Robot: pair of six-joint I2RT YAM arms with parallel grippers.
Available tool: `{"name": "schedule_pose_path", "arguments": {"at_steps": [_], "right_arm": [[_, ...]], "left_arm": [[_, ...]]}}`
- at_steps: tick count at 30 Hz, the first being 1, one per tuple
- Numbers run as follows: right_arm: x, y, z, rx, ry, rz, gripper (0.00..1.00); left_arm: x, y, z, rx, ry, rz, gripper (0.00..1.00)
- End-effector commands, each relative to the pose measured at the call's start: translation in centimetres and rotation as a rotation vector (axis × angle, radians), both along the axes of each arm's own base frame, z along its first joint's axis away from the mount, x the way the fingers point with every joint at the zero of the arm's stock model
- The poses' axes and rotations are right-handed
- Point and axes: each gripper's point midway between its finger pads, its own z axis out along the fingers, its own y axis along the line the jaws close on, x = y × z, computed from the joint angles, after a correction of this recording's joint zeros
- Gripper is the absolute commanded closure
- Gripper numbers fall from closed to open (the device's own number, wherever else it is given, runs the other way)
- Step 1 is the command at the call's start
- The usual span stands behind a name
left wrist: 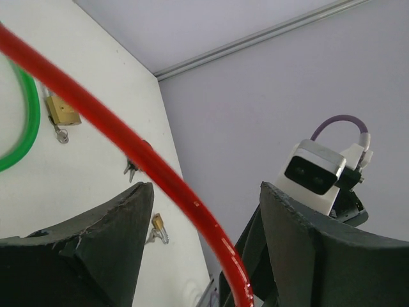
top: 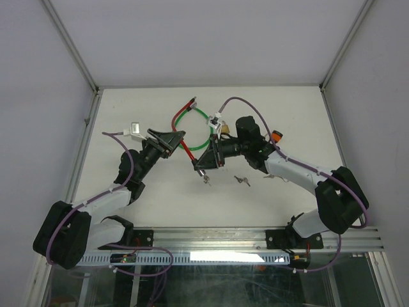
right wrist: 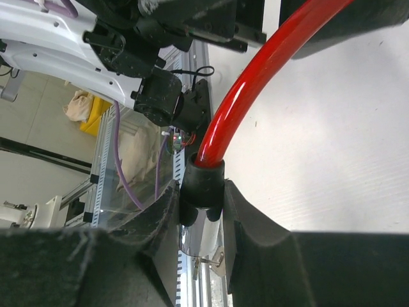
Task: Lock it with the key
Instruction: Pick up the lock from the center of the board.
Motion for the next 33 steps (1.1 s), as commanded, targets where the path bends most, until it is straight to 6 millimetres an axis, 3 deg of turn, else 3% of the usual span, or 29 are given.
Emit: {"name": "schedule_pose_path", "arguments": {"at_steps": [1,12,15,18,19,25,28,33], "right_arm": [[0.8,0.6,3.1,0.066,-0.282,0.002,1.0],[1.6,0.7,2.4,0.038,-0.376,-0.014,1.0],[1.6,0.7,2.4,0.036,-0.38,-0.012,1.0],[1.5,0.7,2.7,0.036,-0.388,-0.006,1.0],[1.4,0.6,2.8,0.039,-0.392,0.0,1.0],[0.7,-1.7,6.1,0.114,-0.466,0.066,0.47],[-0.4,-4.1,8.3,0.179,-0.57,0.135,0.31],[-1.7,-7.1,9.9,0.224,-0.754,0.161,0.17]], "left_arm": [[-0.1,-0.6,4.0,-0.052,-0.106,-0.041,0.33],[-0.3,-1.1,3.4,-0.027,-0.105,-0.069,0.51],[-0.3,-1.3,3.8,0.006,-0.14,-0.078,0.69],[-0.3,-1.5,4.5,0.069,-0.202,-0.077,0.99],[-0.3,-1.5,4.8,0.097,-0.226,-0.072,1.0],[-0.2,-0.4,6.7,0.311,-0.389,0.009,1.0],[-0.5,0.3,8.2,0.413,-0.486,0.046,1.0],[-2.7,0.1,11.4,0.52,-0.706,0.022,1.0]]}}
